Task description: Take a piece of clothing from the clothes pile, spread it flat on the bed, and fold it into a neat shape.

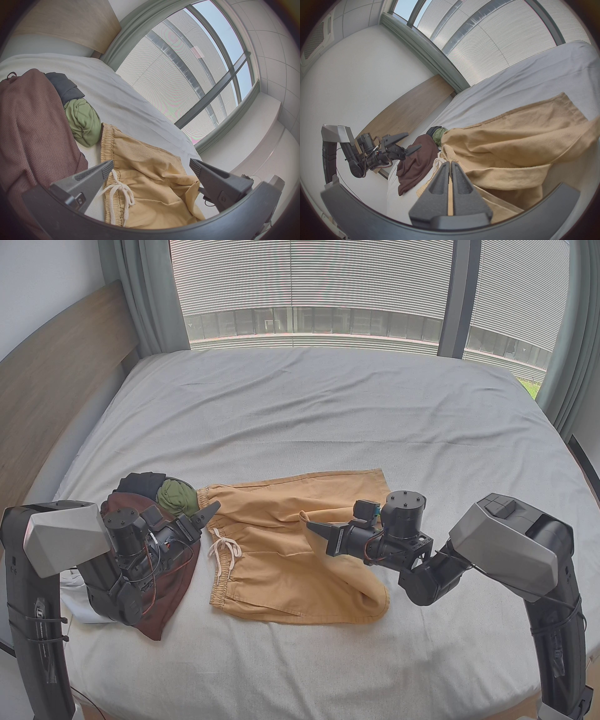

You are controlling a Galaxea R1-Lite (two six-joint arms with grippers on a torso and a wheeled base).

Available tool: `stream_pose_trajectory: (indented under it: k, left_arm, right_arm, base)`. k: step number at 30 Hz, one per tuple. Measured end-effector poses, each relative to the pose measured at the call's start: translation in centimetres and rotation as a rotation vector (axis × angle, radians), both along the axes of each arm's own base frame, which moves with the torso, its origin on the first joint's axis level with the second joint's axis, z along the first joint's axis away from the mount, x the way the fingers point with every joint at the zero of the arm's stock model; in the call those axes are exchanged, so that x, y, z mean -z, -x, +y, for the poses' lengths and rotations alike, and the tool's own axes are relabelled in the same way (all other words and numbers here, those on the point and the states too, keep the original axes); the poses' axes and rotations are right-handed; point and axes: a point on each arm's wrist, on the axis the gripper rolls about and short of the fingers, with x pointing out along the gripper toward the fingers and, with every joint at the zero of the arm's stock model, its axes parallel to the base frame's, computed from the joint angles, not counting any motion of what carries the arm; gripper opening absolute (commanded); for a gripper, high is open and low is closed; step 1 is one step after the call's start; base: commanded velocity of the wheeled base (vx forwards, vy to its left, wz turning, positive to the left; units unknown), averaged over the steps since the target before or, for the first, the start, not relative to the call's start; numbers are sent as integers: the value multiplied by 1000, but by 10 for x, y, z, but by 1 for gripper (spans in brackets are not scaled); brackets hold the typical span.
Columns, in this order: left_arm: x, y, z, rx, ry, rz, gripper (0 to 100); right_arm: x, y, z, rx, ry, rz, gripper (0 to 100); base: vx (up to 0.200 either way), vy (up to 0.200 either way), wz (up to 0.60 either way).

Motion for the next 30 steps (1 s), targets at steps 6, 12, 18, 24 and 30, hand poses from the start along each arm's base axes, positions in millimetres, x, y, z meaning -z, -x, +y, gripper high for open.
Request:
stream_pose_trajectory:
  k: [6, 12, 18, 24, 30]
  left_arm:
    - [0, 0, 0, 0, 0, 1, 100]
    - [1, 0, 0, 0, 0, 3, 100]
    - [1, 0, -1, 2, -1, 4, 100]
    - [2, 0, -1, 2, -1, 7, 100]
    - [2, 0, -1, 2, -1, 6, 100]
  right_arm:
    - [8, 1, 3, 7, -5, -8, 100]
    - [6, 2, -8, 30, 0, -2, 100]
    - [4, 6, -40, 84, 36, 25, 100]
    - [11, 11, -66, 117, 90, 44, 100]
    - [16, 15, -74, 116, 103, 55, 100]
  base:
    - [0, 0, 0]
    - [0, 0, 0]
    - [0, 0, 0]
    - [0, 0, 0]
    - [0, 0, 0]
